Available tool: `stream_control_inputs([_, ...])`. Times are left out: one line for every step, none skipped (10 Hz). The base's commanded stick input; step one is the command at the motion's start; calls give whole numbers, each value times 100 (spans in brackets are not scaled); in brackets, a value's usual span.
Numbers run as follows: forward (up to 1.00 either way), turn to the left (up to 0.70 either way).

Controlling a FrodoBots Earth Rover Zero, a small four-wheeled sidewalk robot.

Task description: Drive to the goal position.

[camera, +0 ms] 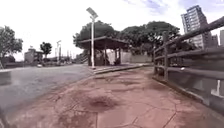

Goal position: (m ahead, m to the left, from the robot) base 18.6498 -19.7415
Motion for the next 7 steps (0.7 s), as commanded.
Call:
stream_control_inputs([97, 0])
stream_control_inputs([97, 0])
stream_control_inputs([97, 0])
stream_control_inputs([97, 0])
stream_control_inputs([97, 0])
stream_control_inputs([97, 0])
stream_control_inputs([97, 0])
